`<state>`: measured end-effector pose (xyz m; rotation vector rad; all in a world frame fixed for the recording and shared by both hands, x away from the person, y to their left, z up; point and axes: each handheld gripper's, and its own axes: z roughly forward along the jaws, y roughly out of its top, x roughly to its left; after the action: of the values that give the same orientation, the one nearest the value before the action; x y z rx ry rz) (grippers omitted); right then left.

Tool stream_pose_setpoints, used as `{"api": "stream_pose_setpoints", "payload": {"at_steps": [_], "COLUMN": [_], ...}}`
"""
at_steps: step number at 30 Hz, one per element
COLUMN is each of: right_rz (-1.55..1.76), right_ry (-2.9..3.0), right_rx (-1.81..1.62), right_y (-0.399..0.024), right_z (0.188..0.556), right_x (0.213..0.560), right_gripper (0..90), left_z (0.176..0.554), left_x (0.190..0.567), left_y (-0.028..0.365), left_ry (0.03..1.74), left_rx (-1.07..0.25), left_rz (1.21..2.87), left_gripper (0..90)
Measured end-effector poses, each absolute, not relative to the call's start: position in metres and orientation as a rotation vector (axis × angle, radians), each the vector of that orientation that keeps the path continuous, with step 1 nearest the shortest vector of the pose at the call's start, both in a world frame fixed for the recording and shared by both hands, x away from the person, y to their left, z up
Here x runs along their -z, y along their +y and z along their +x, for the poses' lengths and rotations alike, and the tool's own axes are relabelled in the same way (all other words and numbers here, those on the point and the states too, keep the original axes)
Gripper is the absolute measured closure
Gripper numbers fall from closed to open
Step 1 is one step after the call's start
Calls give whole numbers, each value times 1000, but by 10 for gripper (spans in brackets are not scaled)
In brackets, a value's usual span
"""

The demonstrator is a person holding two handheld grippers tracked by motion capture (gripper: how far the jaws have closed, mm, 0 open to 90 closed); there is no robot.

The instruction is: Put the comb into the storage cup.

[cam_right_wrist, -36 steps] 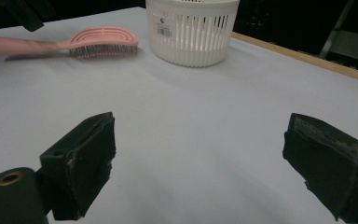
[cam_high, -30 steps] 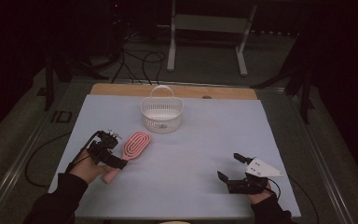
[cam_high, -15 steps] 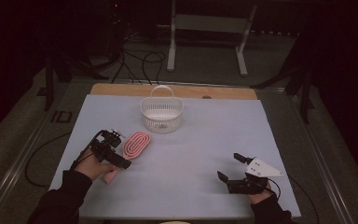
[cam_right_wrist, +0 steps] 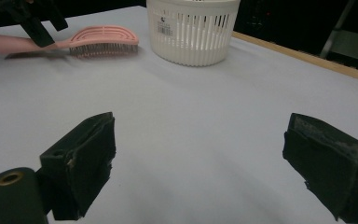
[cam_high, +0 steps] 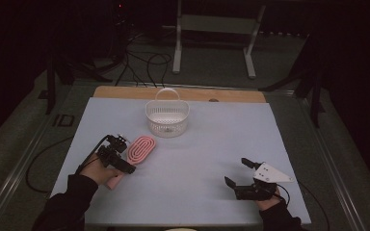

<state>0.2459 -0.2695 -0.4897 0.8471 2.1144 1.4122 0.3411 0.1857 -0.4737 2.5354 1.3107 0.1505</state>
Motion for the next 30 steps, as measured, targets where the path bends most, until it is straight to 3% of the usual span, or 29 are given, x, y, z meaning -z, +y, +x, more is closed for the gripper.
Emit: {"api": "stream_pose_setpoints", "payload": {"at_steps": [9, 30], "right_rz": [848, 848], "right_ry": [2110, 2108], "right_rx": [-1415, -1415], "right_y": [-270, -270], "right_z": [246, 246], "right_x": [489, 489], "right_gripper": [90, 90], "left_z": [344, 347], "left_x": [477, 486], "left_y": [182, 177], "left_ry": [1310, 1312], "left_rx": [-131, -77], "left_rz": [2544, 2592], "left_gripper": [277, 558]}}
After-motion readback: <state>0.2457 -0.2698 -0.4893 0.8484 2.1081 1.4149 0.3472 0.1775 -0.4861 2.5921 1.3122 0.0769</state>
